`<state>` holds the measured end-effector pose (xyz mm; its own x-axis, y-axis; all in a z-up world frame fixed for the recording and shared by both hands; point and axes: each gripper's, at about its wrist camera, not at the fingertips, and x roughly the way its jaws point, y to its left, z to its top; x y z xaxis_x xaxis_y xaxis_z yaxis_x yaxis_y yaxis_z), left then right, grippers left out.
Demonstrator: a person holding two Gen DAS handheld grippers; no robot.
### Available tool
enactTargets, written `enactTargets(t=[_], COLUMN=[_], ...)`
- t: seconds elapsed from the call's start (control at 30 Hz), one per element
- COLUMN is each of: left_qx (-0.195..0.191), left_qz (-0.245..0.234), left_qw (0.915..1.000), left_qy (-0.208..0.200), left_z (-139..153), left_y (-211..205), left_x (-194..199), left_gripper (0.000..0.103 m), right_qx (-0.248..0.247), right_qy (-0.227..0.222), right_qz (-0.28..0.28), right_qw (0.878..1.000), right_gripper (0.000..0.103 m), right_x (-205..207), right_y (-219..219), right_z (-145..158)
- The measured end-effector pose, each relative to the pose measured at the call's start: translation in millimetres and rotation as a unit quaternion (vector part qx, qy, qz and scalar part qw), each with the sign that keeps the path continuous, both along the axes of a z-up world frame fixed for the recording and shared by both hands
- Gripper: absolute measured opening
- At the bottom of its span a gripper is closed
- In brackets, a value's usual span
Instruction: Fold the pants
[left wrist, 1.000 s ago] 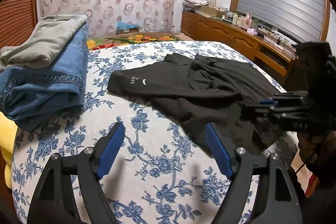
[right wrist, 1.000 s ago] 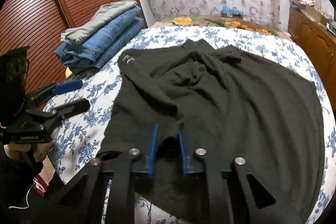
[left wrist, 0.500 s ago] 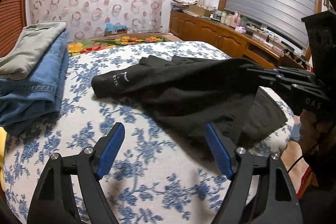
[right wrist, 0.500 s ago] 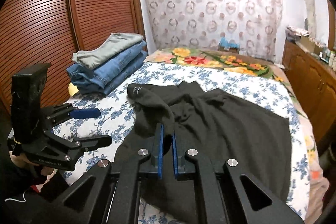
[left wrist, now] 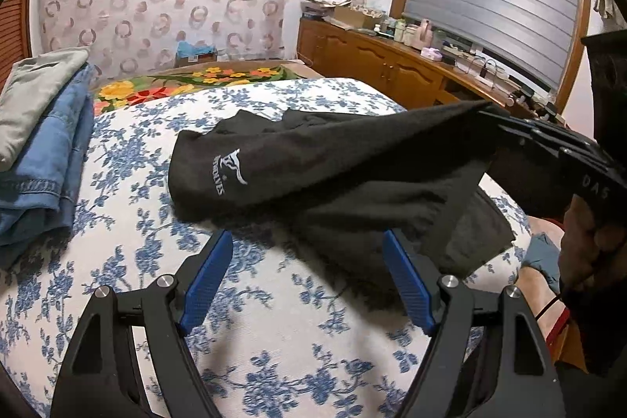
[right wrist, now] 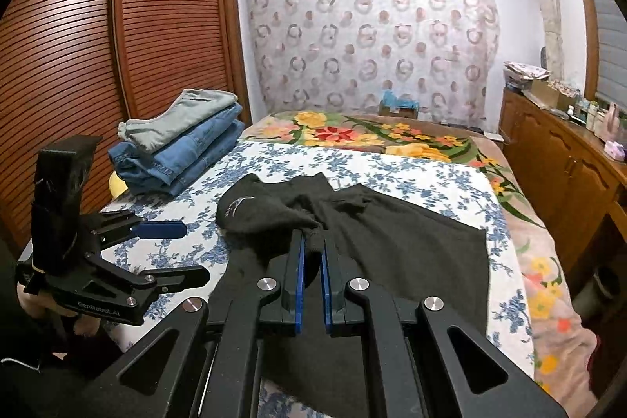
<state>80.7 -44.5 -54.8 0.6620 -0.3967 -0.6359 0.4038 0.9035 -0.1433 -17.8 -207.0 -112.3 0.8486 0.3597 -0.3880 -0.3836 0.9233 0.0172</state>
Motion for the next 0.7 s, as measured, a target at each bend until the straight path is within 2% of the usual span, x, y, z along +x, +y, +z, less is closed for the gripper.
enactTargets(t=[0.3, 0.7], left_qx=[0.005, 0.015], left_qz=[-0.020, -0.035], left_qw=[0.9998, 0.9992], left_qy=[-0.003, 0.006], left_z=[2, -7], left_y=[-22, -41], left_x=[-3, -3], left_gripper=[0.080, 0.080], right_qx=[0.003, 0.008], right_qy=[-0.005, 0.012], right_qz=[-0.026, -0.064], right_qw=[1.000, 0.998], right_gripper=[0.007, 0.007], right_x=[-18, -33], right_y=[-4, -15], right_z=[-1, -11])
